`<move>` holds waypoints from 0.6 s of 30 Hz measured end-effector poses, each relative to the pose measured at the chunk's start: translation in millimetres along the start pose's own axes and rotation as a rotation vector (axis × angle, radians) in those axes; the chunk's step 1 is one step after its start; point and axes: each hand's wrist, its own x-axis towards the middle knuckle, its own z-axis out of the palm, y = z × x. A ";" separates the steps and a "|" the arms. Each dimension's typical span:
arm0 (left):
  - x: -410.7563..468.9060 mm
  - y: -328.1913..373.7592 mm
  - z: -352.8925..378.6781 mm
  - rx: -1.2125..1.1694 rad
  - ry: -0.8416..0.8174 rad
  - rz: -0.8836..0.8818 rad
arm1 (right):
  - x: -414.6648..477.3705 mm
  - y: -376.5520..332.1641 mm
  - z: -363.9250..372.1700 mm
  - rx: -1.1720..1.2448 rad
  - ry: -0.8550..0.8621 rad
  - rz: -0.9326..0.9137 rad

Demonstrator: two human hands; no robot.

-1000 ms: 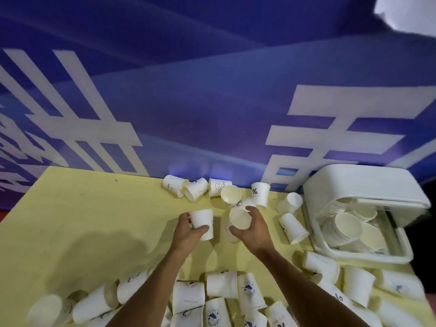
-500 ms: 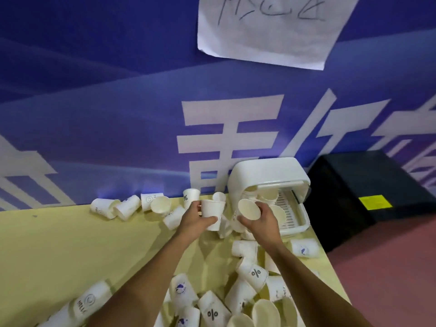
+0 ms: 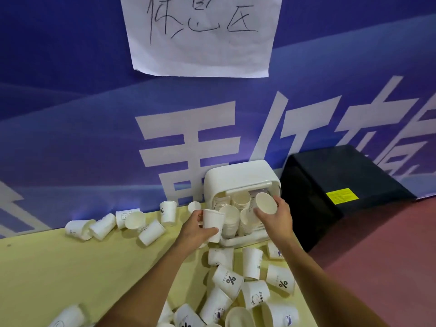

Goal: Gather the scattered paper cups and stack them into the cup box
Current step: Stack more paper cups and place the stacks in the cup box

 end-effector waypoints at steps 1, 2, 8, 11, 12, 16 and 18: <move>-0.9 -2.6 -0.1 0.004 -0.001 -0.004 | 1.0 1.6 2.6 -0.041 -0.013 -0.021; -2.0 -5.5 0.4 0.009 -0.002 -0.006 | 0.8 1.7 5.6 -0.087 -0.040 -0.033; -5.9 -19.9 3.7 0.022 0.009 -0.016 | 6.0 10.1 27.0 -0.286 -0.145 -0.124; -8.7 -30.1 3.6 0.004 0.006 -0.041 | 8.4 22.5 35.1 -0.366 -0.190 -0.133; -10.0 -32.6 4.0 -0.001 0.007 -0.046 | 8.7 25.6 37.3 -0.383 -0.206 -0.123; -14.0 -39.7 4.9 -0.008 0.008 -0.060 | 10.4 36.6 43.6 -0.421 -0.257 -0.101; -15.2 -42.9 3.9 -0.008 0.016 -0.063 | 8.7 38.1 45.5 -0.416 -0.273 -0.102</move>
